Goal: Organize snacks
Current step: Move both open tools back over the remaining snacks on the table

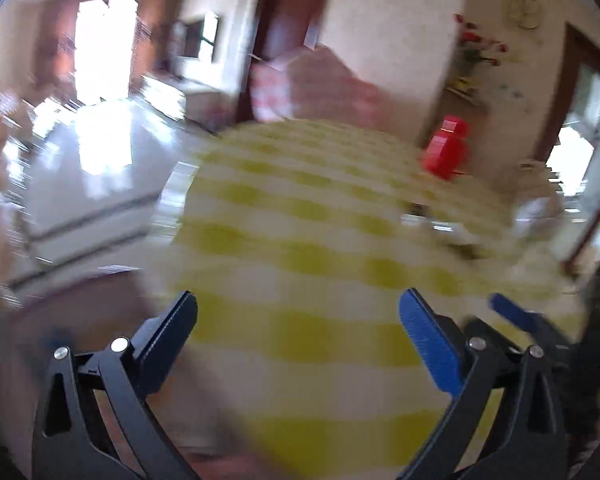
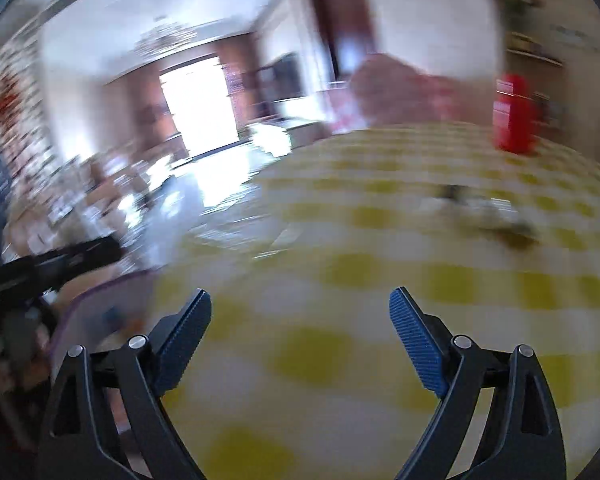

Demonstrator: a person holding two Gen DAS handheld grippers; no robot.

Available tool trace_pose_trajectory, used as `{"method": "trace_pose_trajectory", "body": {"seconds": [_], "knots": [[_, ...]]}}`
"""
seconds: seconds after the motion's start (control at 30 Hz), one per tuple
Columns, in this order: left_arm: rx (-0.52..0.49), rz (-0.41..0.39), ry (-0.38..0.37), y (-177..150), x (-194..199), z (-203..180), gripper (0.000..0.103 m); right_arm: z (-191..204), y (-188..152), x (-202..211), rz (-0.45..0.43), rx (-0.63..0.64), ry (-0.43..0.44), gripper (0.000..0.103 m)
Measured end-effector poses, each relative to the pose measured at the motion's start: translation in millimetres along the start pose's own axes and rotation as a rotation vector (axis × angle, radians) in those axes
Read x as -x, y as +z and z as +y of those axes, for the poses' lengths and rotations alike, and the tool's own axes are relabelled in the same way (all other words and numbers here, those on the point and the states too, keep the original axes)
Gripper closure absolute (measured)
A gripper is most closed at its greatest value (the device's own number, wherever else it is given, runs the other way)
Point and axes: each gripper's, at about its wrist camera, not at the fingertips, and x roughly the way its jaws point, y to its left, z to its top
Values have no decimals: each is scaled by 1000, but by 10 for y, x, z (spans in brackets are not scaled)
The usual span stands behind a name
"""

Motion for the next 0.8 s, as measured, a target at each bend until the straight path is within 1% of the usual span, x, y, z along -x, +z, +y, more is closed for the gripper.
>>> {"method": "trace_pose_trajectory", "body": {"seconds": [0.1, 0.17, 0.23, 0.3, 0.37, 0.43, 0.5, 0.57, 0.6, 0.7, 0.77, 0.8], "knots": [[13, 47, -82, 77, -412, -494, 2, -690, 20, 3, -3, -95, -110, 15], [16, 78, -109, 142, -743, -834, 2, -1153, -7, -25, 0, -177, -172, 15], [14, 106, -116, 201, -1121, -1107, 2, -1534, -44, -22, 8, -259, -231, 15], [18, 126, -89, 236, -1441, -1291, 2, -1839, -62, -27, 30, -322, -294, 15], [48, 144, -41, 304, -1851, -1417, 2, -1982, -43, -59, 35, -327, -315, 15], [62, 160, -21, 372, -2150, -1454, 2, -2104, -37, -126, 54, -299, -347, 15], [66, 188, 14, 430, -2436, -1469, 2, -2133, 9, -298, 87, -265, -369, 15], [103, 206, 11, 517, -2625, -1469, 2, -2256, 93, -469, 102, -249, -349, 15], [127, 205, 11, 571, -2715, -1464, 2, -2288, 145, -535, 105, -232, -347, 15], [180, 159, 29, 762, -2899, -1471, 2, -2375, 267, -694, 130, -210, -340, 15], [209, 122, 18, 872, -2973, -1458, 2, -2451, 350, -839, 156, -200, -320, 15], [220, 107, 7, 898, -3000, -1445, 2, -2474, 388, -936, 183, -183, -299, 15]]}}
